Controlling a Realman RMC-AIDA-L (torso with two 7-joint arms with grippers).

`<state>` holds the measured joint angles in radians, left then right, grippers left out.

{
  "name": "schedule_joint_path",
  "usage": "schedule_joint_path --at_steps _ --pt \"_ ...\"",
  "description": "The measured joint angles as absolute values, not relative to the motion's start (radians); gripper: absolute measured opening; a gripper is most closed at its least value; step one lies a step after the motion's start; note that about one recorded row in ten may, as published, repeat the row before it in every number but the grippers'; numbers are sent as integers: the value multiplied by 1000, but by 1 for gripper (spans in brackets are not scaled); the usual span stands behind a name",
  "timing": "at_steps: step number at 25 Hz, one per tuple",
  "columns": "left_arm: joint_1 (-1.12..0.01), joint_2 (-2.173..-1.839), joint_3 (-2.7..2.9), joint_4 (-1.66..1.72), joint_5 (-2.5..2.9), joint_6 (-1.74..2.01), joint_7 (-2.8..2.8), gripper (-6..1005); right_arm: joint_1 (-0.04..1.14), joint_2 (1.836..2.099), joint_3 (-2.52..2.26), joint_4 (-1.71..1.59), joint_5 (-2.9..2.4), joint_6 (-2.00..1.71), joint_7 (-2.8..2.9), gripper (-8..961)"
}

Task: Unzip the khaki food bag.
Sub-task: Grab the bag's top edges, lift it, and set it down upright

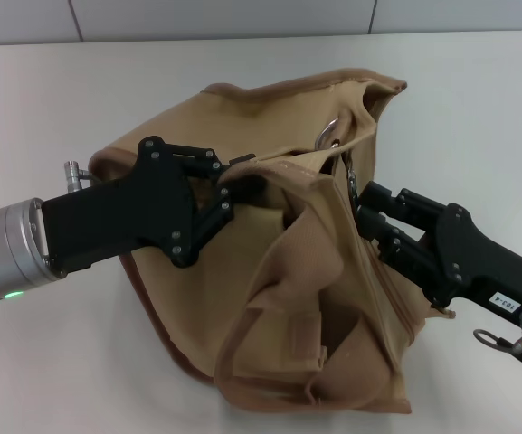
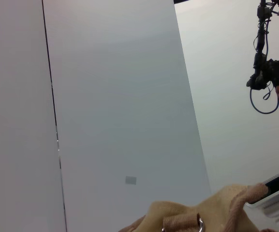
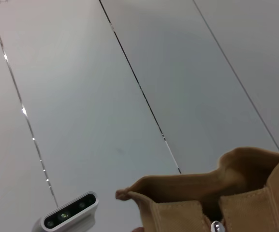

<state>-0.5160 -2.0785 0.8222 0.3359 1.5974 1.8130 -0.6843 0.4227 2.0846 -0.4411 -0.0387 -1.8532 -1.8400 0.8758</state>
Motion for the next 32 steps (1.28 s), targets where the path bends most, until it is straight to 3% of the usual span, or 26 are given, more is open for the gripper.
schedule_joint_path --at_steps 4,32 --pt "-523 -2078 822 332 1601 1813 -685 60 427 2086 -439 -37 -1849 -1820 883 378" --pt "-531 -2078 822 327 1603 1817 -686 60 444 2081 -456 -146 -1854 -1797 1046 391"
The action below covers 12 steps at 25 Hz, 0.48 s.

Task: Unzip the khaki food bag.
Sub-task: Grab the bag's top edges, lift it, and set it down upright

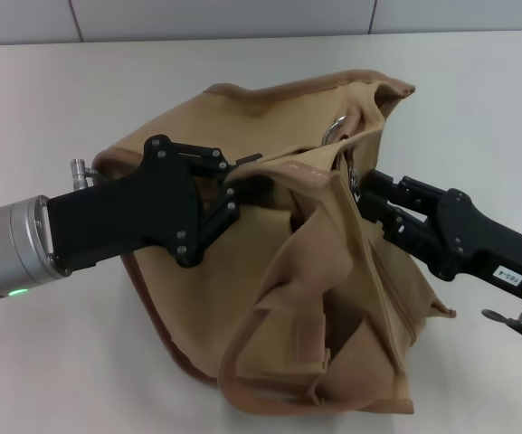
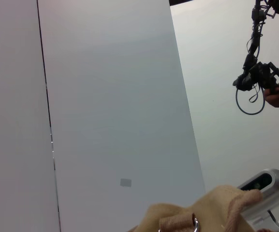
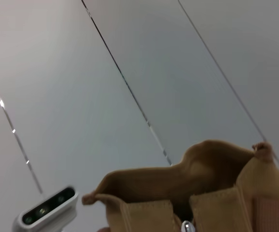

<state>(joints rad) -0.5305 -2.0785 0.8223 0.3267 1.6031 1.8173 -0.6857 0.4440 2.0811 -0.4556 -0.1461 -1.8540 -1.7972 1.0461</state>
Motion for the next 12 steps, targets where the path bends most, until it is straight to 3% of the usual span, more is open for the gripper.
schedule_joint_path --at_steps 12 --pt "-528 -2077 822 327 1603 1818 -685 60 456 2078 -562 -227 -1856 -1866 1147 394"
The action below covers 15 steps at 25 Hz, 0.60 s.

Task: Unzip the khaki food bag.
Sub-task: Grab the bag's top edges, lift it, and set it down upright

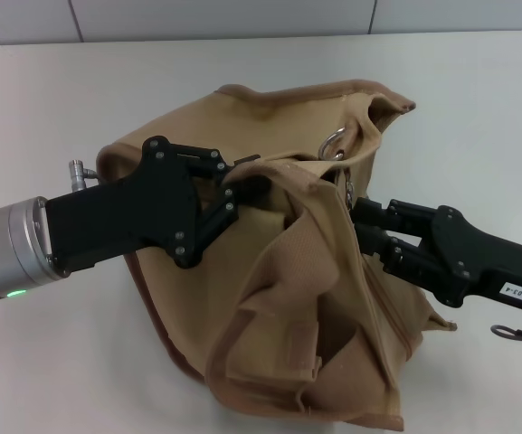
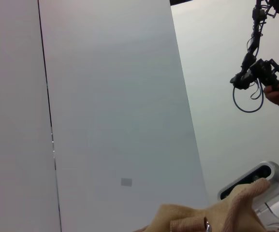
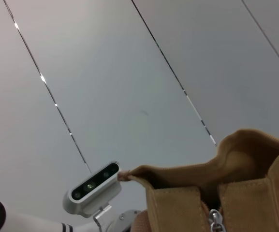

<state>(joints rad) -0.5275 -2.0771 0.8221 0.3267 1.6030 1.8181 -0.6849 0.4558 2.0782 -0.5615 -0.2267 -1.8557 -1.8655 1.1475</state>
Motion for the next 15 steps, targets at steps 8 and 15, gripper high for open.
schedule_joint_path --at_steps 8,15 --pt "-528 -2077 822 327 1603 1819 -684 61 467 2077 -593 -264 -1856 -1869 1247 394" --pt "-530 -2077 822 327 1603 1819 -684 61 494 2054 -621 -279 -1856 -1887 1408 394"
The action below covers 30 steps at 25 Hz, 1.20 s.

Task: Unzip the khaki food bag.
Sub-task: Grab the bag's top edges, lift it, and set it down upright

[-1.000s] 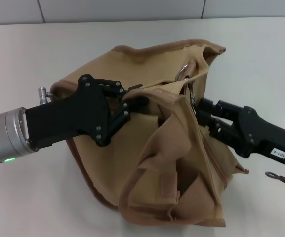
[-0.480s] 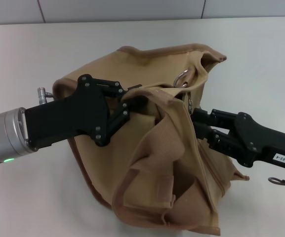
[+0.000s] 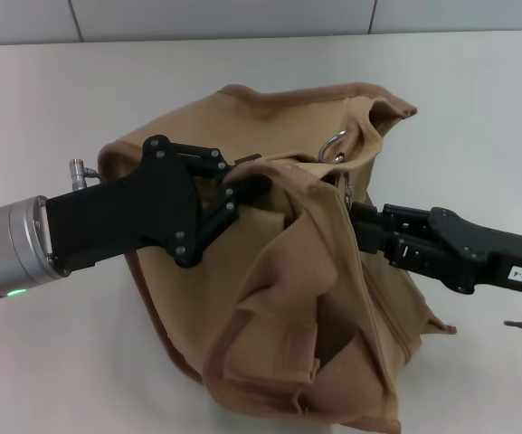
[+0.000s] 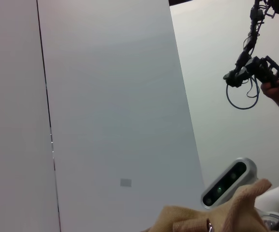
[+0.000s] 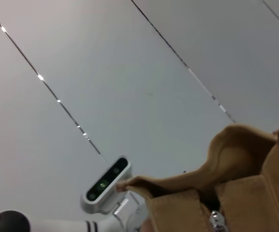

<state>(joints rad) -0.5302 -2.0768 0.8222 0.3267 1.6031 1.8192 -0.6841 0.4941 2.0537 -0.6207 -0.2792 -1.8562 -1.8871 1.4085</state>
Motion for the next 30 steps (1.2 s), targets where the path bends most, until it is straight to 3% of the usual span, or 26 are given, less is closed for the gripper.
schedule_joint_path --at_steps 16,30 --pt "-530 -2076 822 327 1602 1821 -685 61 522 2030 -690 -288 -1858 -1925 1492 393" --pt "-532 -2076 822 327 1601 1819 -686 61 525 2026 -685 -293 -1857 -1944 1515 394"
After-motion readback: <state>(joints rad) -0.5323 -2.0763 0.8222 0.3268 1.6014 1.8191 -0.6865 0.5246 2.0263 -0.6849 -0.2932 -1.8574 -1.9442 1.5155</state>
